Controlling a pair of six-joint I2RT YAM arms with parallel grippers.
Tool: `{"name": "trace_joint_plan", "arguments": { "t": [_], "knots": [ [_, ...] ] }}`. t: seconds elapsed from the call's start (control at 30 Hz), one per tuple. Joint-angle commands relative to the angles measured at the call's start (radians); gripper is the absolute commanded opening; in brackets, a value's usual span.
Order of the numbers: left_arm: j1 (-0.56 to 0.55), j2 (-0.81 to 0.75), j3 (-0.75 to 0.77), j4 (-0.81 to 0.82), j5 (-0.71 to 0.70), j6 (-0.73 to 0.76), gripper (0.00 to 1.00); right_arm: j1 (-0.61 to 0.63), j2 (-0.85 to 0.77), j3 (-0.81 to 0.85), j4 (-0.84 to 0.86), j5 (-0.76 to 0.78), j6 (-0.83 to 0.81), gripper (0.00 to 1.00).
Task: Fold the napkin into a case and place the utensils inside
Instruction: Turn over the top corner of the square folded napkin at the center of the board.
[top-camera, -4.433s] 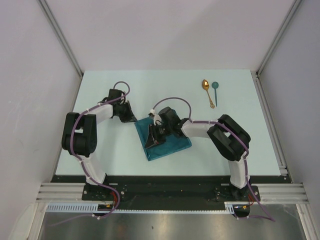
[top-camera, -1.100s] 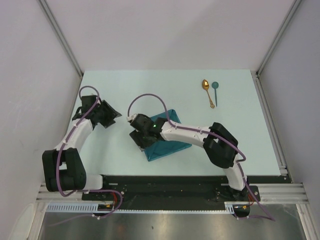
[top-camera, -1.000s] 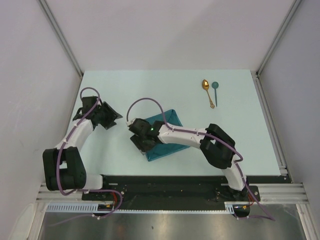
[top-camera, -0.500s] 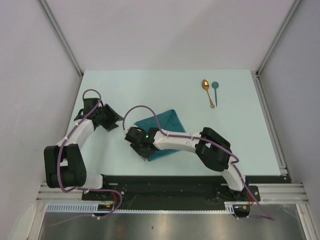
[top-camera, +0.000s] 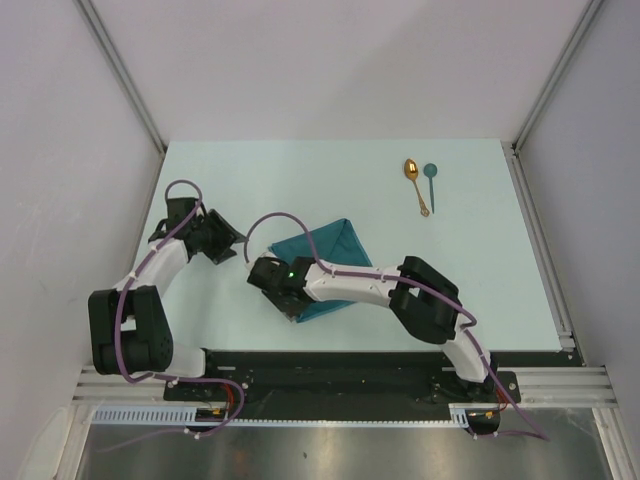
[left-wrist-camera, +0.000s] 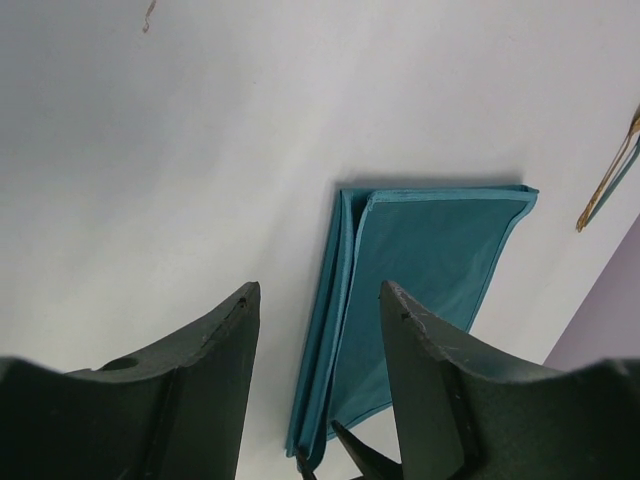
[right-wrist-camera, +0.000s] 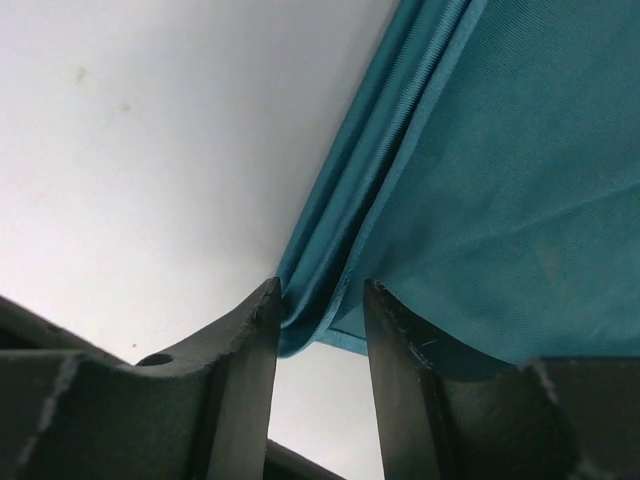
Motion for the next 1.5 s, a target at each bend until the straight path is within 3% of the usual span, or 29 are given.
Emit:
{"name": "trace_joint_plan", "arguments": {
  "t": [0.0, 0.47, 0.9, 1.03, 1.23, 1.4, 1.43, 1.47],
  "knots": [
    [0.014, -0.001, -0.012, 0.026, 0.027, 0.022, 0.56, 0.033, -0.021, 0.067, -0.041, 0.041, -0.009, 0.45],
    [0.024, -0.001, -0.004, 0.021, 0.036, 0.032, 0.56, 0.041, 0.014, 0.046, -0.014, 0.014, -0.006, 0.44],
    [0.024, 0.024, -0.001, 0.026, 0.073, 0.046, 0.57, 0.032, 0.037, -0.048, 0.052, 0.012, -0.018, 0.35],
    [0.024, 0.030, -0.003, 0.022, 0.067, 0.052, 0.62, 0.013, 0.032, -0.099, 0.093, -0.028, -0.018, 0.34],
    [0.022, 0.048, -0.003, 0.019, 0.090, 0.052, 0.67, -0.011, 0.031, -0.192, 0.152, -0.068, -0.019, 0.25],
    [0.022, 0.047, -0.012, 0.027, 0.093, 0.057, 0.67, -0.043, 0.034, -0.243, 0.176, -0.075, -0.019, 0.10],
    [0.022, 0.044, -0.013, 0.042, 0.104, 0.058, 0.68, -0.046, 0.031, -0.243, 0.176, -0.069, -0.022, 0.02],
    [0.024, 0.041, -0.021, 0.062, 0.116, 0.057, 0.69, -0.049, 0.017, -0.244, 0.178, -0.071, -0.026, 0.00]
  ]
}}
